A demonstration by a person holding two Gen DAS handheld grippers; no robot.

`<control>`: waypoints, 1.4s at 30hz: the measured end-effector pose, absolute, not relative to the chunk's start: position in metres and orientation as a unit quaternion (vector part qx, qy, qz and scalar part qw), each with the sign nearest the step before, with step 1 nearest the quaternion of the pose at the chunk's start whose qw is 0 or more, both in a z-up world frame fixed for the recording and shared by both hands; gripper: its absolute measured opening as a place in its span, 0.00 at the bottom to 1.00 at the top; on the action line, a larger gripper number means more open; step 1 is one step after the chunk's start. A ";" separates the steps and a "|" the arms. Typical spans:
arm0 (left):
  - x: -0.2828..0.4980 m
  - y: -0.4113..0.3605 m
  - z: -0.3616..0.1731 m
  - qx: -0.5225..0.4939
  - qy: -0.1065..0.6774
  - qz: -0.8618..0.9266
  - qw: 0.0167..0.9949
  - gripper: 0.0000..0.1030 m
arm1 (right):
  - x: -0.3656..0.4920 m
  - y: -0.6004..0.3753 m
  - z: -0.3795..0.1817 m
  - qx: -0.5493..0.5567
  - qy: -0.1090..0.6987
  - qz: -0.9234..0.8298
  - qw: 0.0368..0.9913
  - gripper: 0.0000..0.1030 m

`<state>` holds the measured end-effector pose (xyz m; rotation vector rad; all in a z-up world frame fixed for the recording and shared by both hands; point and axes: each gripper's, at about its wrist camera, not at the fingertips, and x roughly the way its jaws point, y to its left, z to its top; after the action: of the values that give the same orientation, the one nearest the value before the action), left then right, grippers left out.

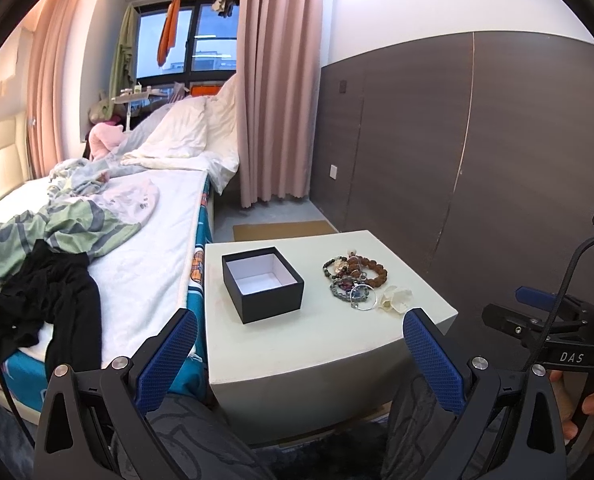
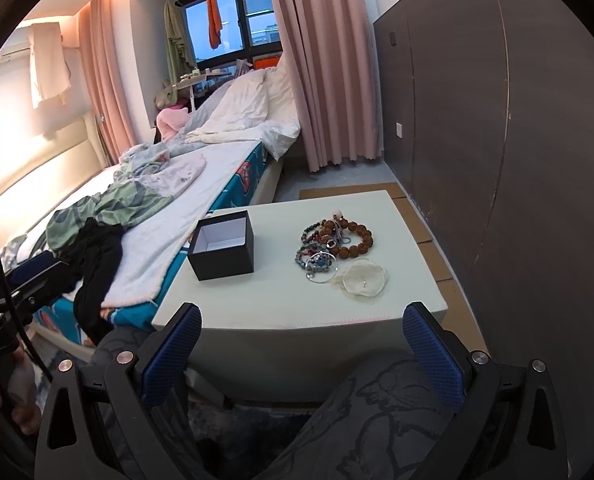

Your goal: Organize jewelry

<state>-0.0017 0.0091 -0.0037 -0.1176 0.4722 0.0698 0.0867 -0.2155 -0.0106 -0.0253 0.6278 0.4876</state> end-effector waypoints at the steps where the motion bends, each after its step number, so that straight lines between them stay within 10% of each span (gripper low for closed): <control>1: -0.002 0.009 -0.004 -0.059 0.234 0.034 0.970 0.99 | 0.087 -0.215 -0.011 -0.013 0.306 0.237 0.922 0.98; 42: 0.022 0.009 -0.014 -0.063 0.254 0.020 0.965 0.99 | 0.090 -0.213 -0.006 -0.019 0.301 0.240 0.923 0.98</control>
<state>0.0218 0.0091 -0.0141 -0.1275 0.5143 0.0402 0.0901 -0.2130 -0.0064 -0.0380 0.6175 0.4926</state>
